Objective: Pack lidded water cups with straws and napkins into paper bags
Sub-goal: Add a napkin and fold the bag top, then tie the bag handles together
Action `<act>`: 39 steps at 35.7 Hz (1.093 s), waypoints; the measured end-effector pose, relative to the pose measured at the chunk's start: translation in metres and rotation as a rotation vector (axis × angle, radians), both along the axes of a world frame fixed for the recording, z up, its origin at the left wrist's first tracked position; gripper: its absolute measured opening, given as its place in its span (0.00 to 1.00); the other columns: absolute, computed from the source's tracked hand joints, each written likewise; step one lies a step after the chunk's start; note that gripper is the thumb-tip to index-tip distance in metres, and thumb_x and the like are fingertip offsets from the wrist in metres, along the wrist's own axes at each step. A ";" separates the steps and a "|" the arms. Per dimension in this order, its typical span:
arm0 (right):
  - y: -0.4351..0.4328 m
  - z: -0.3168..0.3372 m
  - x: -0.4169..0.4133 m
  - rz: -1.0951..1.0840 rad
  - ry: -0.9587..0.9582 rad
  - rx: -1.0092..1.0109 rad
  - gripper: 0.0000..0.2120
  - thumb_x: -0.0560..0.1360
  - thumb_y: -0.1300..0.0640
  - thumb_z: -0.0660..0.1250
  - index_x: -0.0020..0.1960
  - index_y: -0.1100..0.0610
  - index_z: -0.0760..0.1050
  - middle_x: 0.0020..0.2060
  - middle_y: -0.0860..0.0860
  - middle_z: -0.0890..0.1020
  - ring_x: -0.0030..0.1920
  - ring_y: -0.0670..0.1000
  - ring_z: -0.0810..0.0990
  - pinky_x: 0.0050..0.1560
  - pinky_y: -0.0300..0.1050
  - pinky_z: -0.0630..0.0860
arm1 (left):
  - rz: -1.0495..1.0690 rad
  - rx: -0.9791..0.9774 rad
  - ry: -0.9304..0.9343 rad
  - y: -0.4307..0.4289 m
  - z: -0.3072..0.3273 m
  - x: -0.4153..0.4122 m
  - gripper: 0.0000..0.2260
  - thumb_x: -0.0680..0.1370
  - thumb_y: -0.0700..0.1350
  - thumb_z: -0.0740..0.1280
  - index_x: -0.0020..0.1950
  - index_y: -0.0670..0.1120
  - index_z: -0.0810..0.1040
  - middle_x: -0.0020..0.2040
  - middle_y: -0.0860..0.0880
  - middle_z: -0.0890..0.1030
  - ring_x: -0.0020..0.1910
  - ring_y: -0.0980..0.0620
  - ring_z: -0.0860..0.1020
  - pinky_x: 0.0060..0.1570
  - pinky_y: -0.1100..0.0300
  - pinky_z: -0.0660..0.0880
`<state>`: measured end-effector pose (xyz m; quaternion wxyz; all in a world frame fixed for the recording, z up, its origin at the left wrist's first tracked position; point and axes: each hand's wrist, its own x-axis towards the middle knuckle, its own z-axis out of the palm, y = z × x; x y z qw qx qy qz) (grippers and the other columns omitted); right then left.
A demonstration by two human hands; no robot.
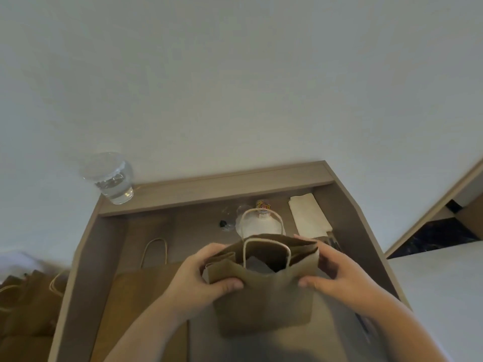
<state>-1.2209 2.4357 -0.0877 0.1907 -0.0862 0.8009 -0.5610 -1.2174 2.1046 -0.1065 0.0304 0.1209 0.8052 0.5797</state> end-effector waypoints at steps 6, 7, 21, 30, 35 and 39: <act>-0.010 0.007 -0.016 0.021 -0.028 0.006 0.10 0.73 0.46 0.75 0.54 0.39 0.87 0.53 0.47 0.88 0.58 0.48 0.86 0.63 0.45 0.81 | 0.081 0.078 -0.144 0.011 0.013 0.000 0.08 0.75 0.50 0.80 0.52 0.53 0.88 0.51 0.48 0.88 0.52 0.51 0.85 0.53 0.58 0.81; -0.012 0.008 -0.016 0.026 -0.032 -0.018 0.10 0.73 0.47 0.75 0.54 0.39 0.88 0.53 0.47 0.89 0.57 0.49 0.87 0.60 0.41 0.81 | 0.106 0.132 -0.188 0.013 0.013 0.002 0.07 0.75 0.48 0.79 0.52 0.50 0.89 0.50 0.46 0.89 0.52 0.48 0.86 0.53 0.58 0.82; -0.005 -0.014 -0.048 0.297 -0.223 -0.493 0.34 0.81 0.36 0.69 0.68 0.66 0.80 0.63 0.72 0.80 0.66 0.69 0.80 0.71 0.62 0.75 | 0.136 0.125 -0.259 -0.010 0.028 0.019 0.05 0.78 0.47 0.74 0.52 0.50 0.89 0.46 0.45 0.89 0.47 0.50 0.87 0.47 0.59 0.82; -0.049 -0.097 -0.170 -0.296 -0.101 0.228 0.10 0.81 0.52 0.70 0.58 0.51 0.87 0.50 0.51 0.88 0.51 0.52 0.85 0.55 0.51 0.81 | -0.050 -0.159 -0.247 -0.023 0.048 0.018 0.08 0.78 0.44 0.77 0.53 0.56 0.89 0.51 0.52 0.88 0.52 0.53 0.86 0.55 0.56 0.82; -0.069 -0.115 -0.215 -0.300 0.023 0.420 0.14 0.80 0.56 0.68 0.63 0.49 0.87 0.58 0.52 0.88 0.56 0.55 0.84 0.53 0.41 0.73 | -0.099 -0.220 -0.202 -0.031 0.055 0.019 0.11 0.78 0.46 0.76 0.57 0.60 0.88 0.56 0.57 0.87 0.57 0.55 0.85 0.58 0.63 0.79; -0.082 -0.119 -0.237 -0.264 0.047 0.503 0.12 0.82 0.54 0.69 0.61 0.51 0.87 0.59 0.54 0.88 0.60 0.60 0.84 0.55 0.44 0.77 | -0.148 -0.231 -0.221 -0.036 0.056 0.019 0.14 0.79 0.50 0.74 0.63 0.63 0.85 0.61 0.59 0.85 0.63 0.57 0.83 0.63 0.65 0.77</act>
